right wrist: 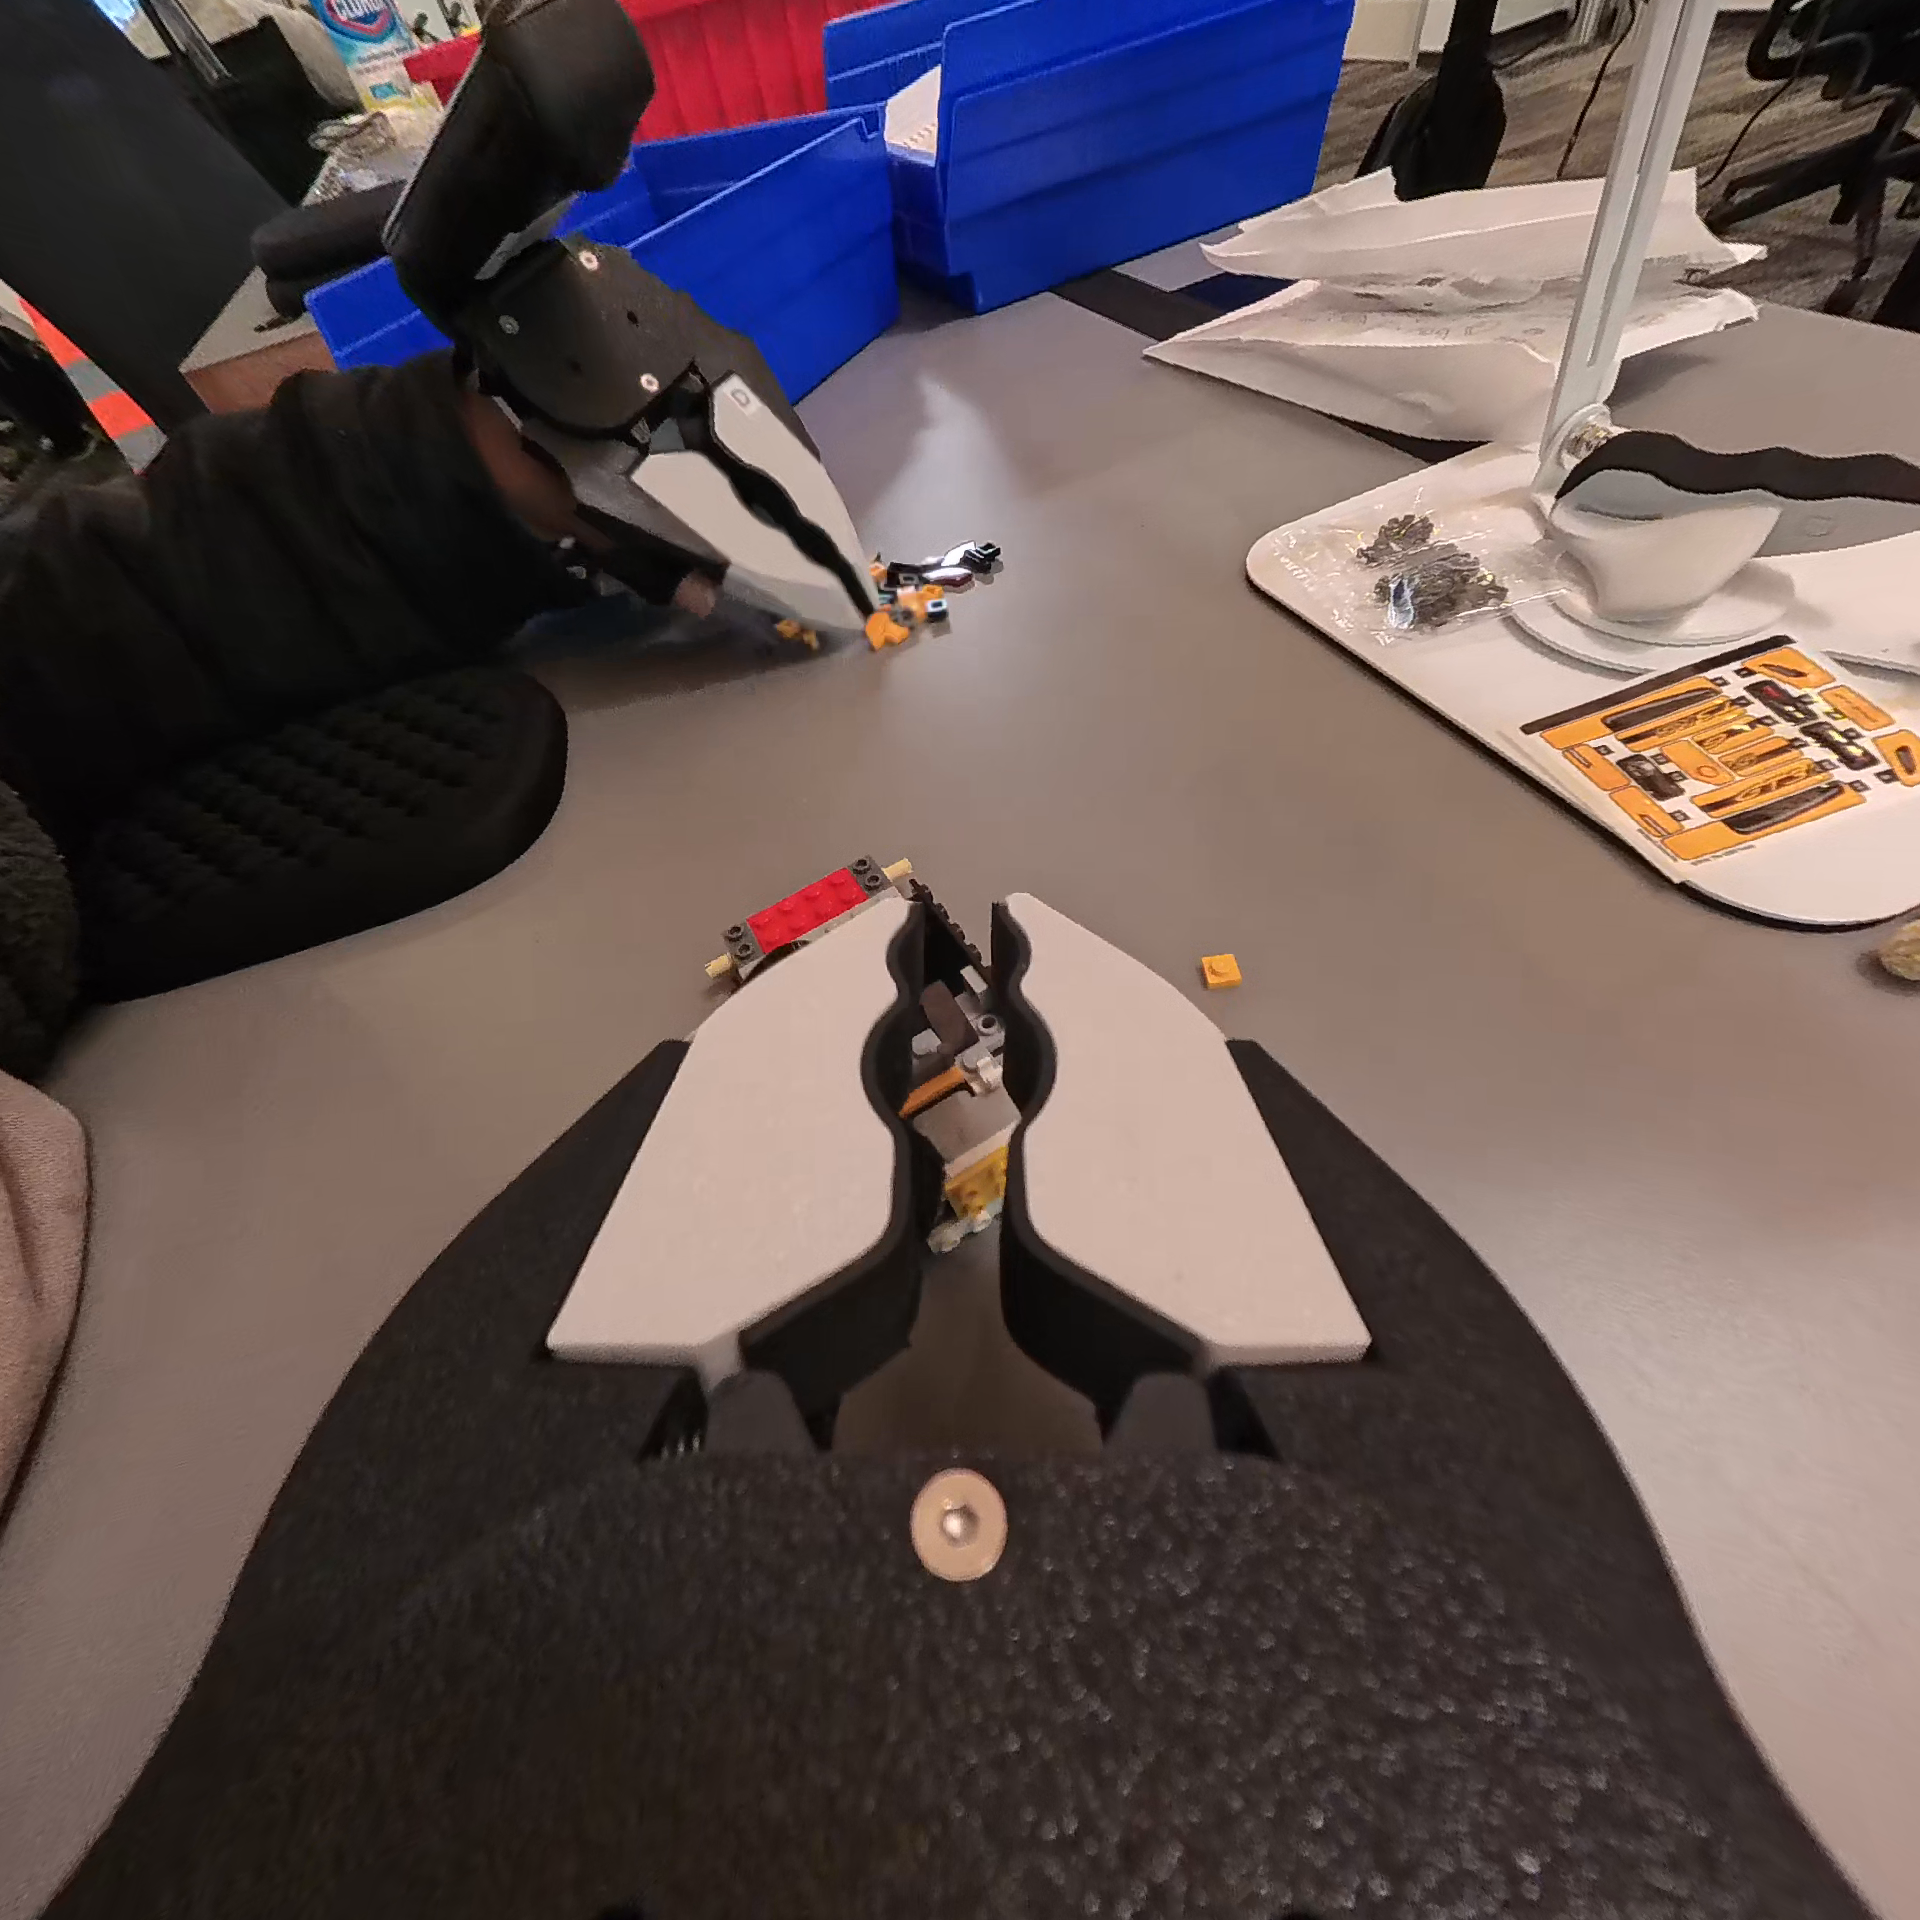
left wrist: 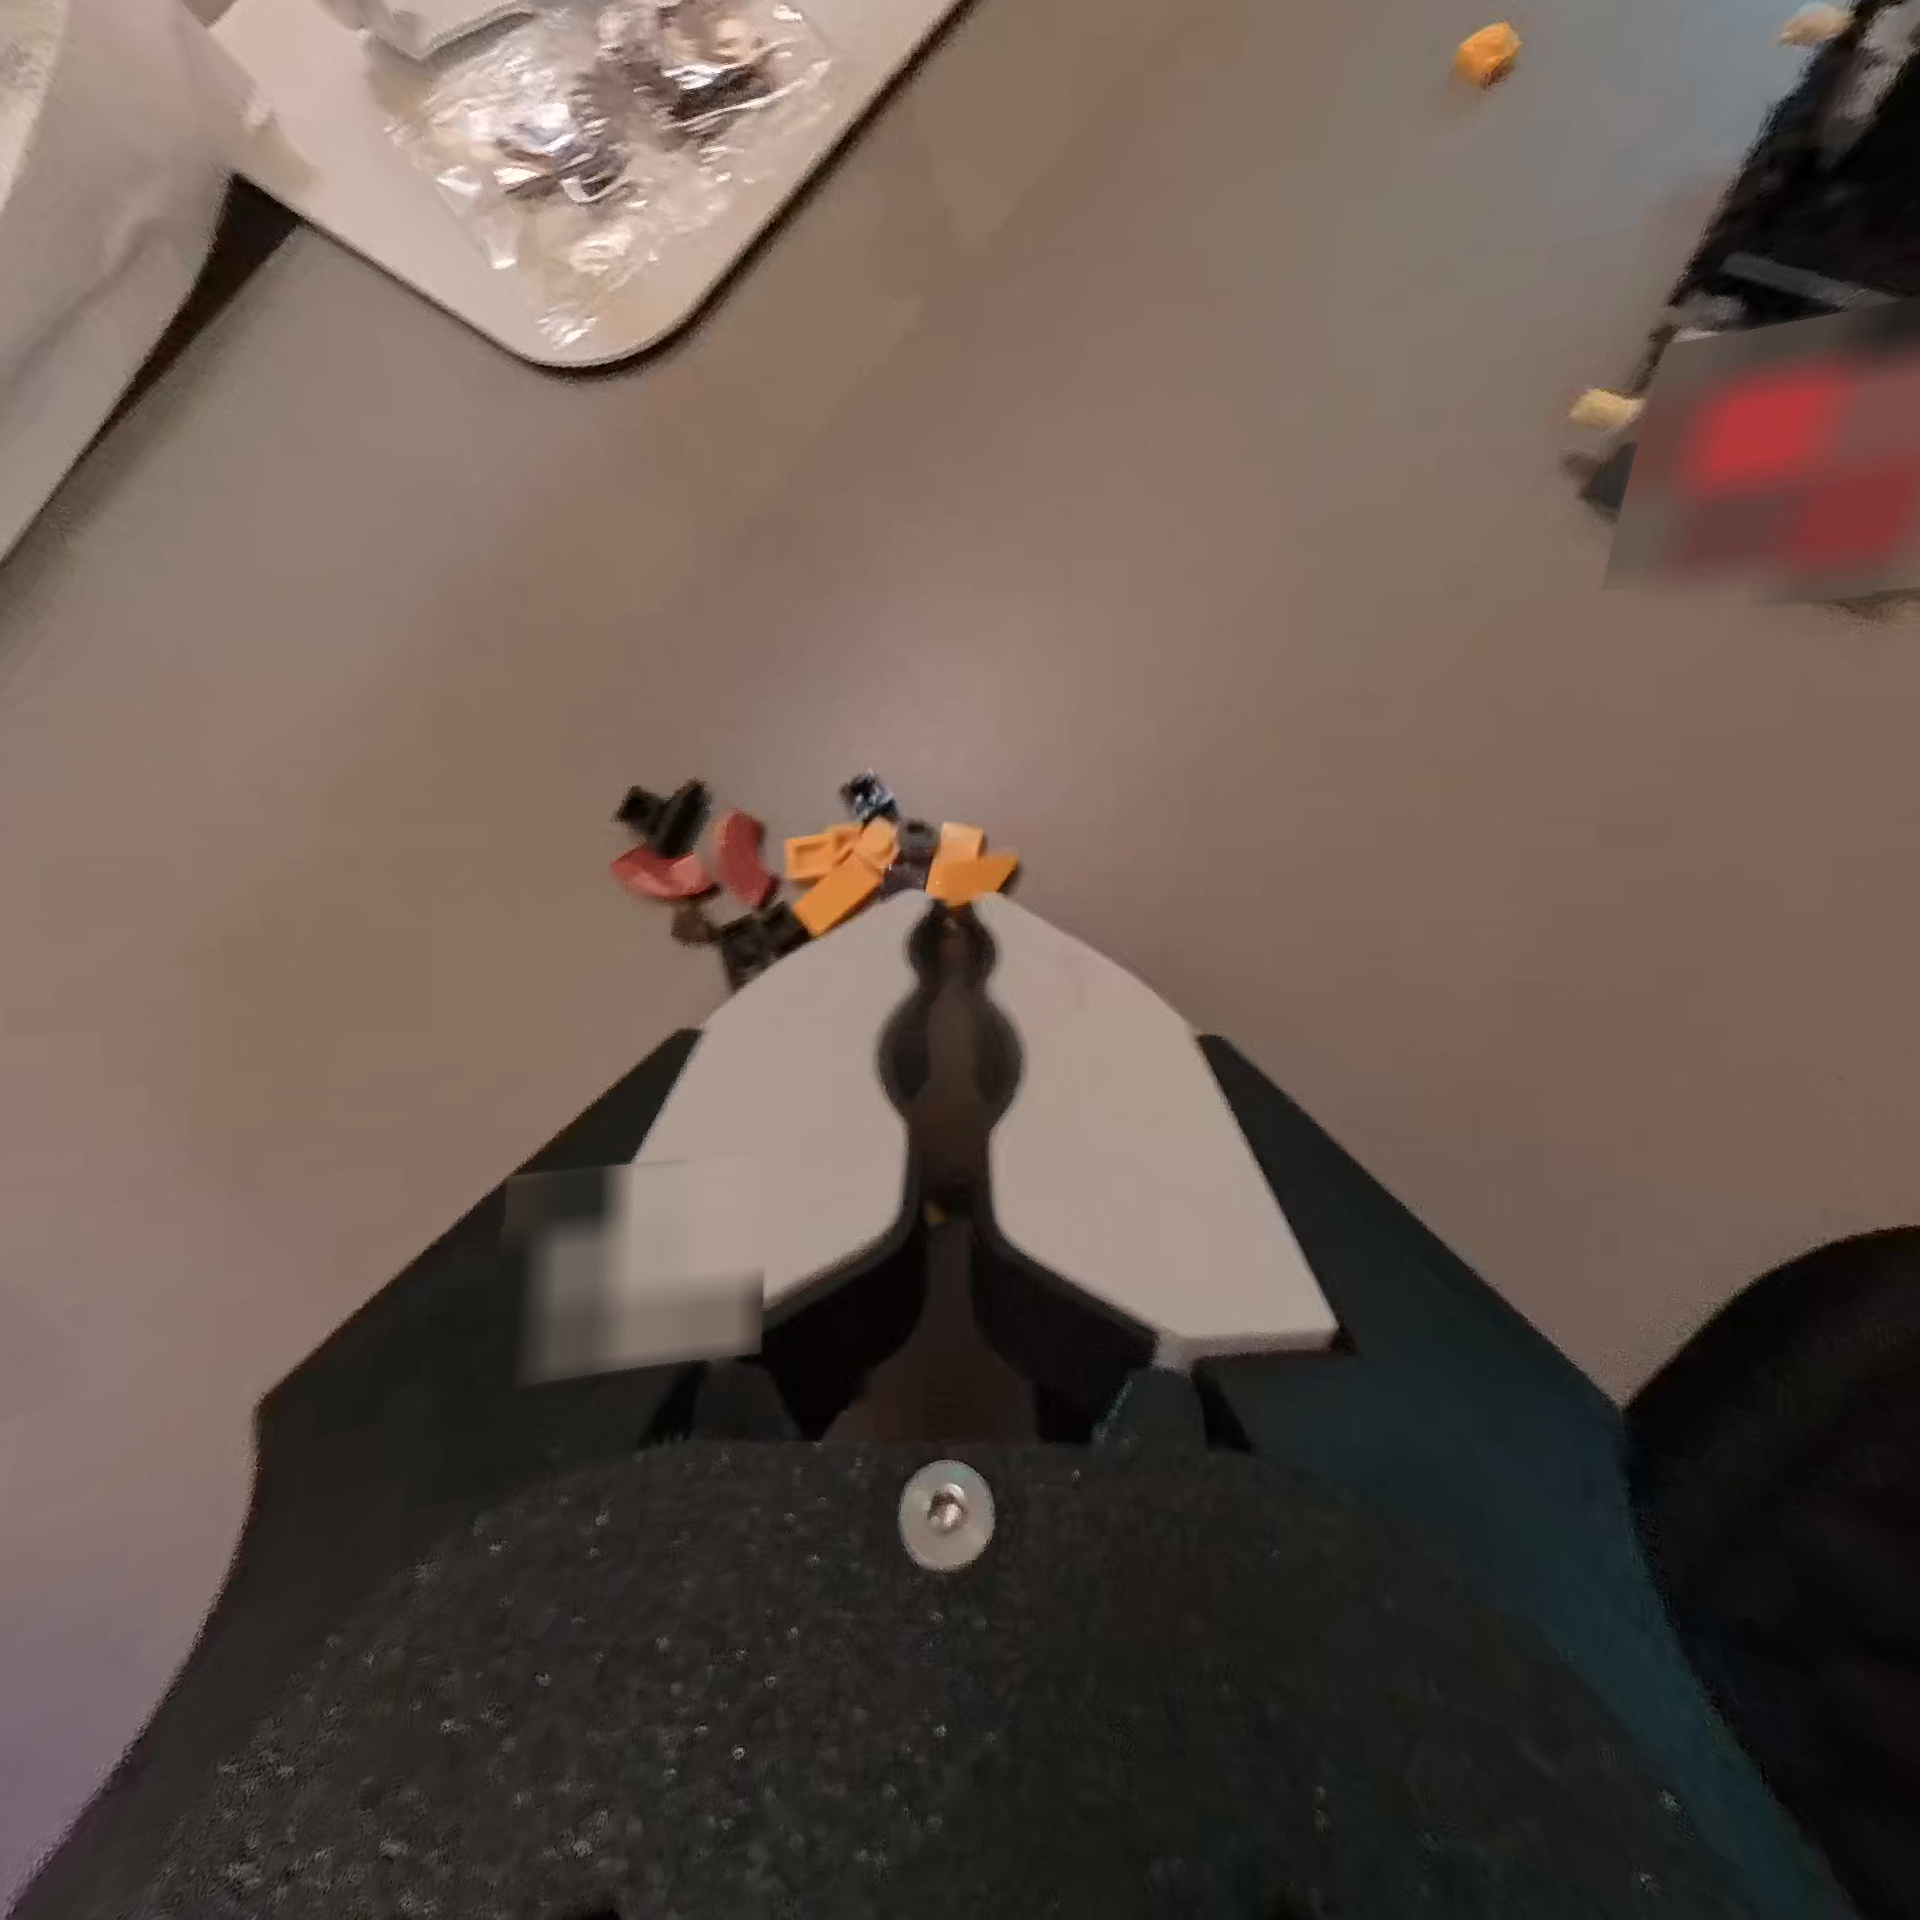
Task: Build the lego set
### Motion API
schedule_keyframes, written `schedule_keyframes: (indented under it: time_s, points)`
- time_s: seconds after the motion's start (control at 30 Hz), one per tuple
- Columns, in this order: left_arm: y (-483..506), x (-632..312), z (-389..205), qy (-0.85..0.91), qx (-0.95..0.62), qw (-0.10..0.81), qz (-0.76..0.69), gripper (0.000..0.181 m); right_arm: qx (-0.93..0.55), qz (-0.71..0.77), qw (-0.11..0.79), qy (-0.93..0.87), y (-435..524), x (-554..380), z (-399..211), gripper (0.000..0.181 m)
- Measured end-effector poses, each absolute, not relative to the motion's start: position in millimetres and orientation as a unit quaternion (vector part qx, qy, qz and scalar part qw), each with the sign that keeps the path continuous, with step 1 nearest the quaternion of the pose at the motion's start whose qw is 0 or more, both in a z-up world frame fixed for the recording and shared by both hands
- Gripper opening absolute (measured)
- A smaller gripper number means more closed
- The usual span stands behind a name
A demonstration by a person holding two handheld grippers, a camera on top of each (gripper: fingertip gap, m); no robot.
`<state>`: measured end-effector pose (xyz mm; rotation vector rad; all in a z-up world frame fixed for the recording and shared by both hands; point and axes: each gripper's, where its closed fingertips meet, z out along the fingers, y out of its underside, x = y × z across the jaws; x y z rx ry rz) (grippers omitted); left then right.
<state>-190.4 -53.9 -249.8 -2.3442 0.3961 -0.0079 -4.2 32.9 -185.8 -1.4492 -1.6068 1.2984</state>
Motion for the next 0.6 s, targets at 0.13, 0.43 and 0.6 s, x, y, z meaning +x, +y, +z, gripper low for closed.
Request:
schedule_keyframes:
  time_s: [0.13,0.43,0.6]
  points:
    - [-55,-209,-240,0.12,-0.913,0.39,0.017,0.002,-0.547,0.49,0.304,-0.606,33,-4,-186,0.011]
    - [-55,-214,-237,0.115,-0.911,0.395,0.029,0.008,-0.548,0.486,0.303,-0.61,33,-4,-188,0.011]
    - [-50,-202,-246,0.14,-0.911,0.386,0.024,0.011,-0.547,0.486,0.3,-0.612,32,-4,-189,0.011]
